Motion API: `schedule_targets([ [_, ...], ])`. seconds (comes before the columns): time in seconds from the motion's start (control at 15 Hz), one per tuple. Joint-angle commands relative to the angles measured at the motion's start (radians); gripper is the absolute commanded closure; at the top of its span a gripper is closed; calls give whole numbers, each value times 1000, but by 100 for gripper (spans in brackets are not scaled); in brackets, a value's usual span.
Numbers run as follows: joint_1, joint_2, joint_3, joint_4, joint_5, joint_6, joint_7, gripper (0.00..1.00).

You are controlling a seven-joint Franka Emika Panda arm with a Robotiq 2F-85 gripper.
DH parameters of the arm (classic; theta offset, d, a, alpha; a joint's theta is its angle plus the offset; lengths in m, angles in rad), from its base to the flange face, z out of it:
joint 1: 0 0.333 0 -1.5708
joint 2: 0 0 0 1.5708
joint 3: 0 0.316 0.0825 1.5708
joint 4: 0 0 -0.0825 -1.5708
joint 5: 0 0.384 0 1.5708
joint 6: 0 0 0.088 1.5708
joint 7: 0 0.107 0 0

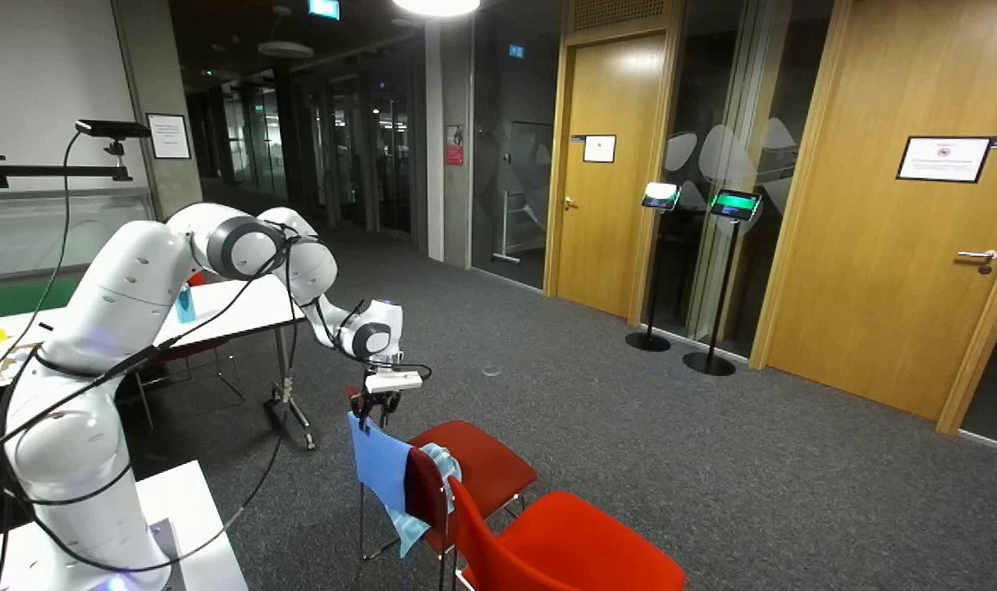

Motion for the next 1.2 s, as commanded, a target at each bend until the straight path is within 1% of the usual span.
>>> schedule_targets([
  [0.0, -14, -43, 12, -28, -21, -10, -10, 74],
  [0.07, -14, -43, 13, -27, -21, -11, -11, 83],
  [0.2, -14, -46, 14, -28, -20, -23, -12, 97],
  [0.27, -13, -51, 15, -31, -20, -25, -11, 99],
  [0.33, -14, -56, 16, -34, -19, -22, -12, 96],
  [0.47, -14, -74, 15, -42, -17, -19, -8, 100],
  [0.8, -8, -144, 4, -93, -26, 15, 24, 100],
  [1.13, -6, -208, -17, -132, -40, -1, 55, 100],
])
